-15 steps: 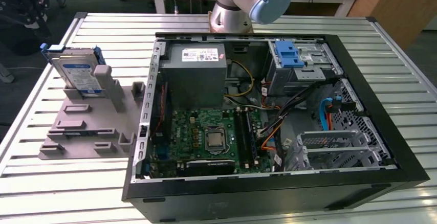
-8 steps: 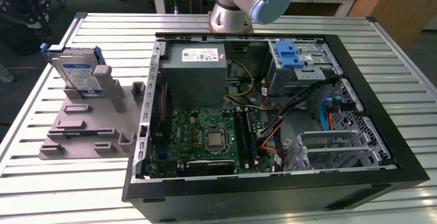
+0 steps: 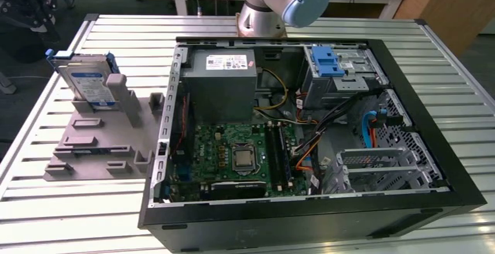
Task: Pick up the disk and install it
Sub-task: 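Pick up the disk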
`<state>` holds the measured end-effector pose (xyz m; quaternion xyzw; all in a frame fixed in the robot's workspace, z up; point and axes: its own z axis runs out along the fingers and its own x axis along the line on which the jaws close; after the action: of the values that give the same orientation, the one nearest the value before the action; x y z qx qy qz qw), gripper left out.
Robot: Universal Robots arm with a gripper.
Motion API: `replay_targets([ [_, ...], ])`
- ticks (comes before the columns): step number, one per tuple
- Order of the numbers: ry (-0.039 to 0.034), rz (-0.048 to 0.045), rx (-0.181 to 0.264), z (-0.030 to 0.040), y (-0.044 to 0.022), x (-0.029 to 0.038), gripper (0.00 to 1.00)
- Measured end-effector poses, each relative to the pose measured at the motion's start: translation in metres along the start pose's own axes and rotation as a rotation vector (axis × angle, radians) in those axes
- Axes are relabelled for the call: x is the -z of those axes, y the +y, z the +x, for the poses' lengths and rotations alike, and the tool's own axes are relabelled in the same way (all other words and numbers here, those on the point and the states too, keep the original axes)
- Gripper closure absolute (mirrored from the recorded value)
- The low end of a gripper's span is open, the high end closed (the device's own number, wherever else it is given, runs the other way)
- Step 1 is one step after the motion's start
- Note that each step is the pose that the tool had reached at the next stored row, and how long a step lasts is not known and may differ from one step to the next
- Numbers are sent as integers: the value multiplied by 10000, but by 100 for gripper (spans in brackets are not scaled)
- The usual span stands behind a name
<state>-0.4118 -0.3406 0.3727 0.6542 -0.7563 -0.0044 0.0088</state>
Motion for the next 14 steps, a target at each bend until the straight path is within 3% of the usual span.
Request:
replay_targets([
  [5, 6, 13, 292, 1, 3, -3, 89],
  [10, 4, 20, 292, 1, 3, -3, 65],
  [14, 2, 25, 293, 1, 4, -17, 53],
])
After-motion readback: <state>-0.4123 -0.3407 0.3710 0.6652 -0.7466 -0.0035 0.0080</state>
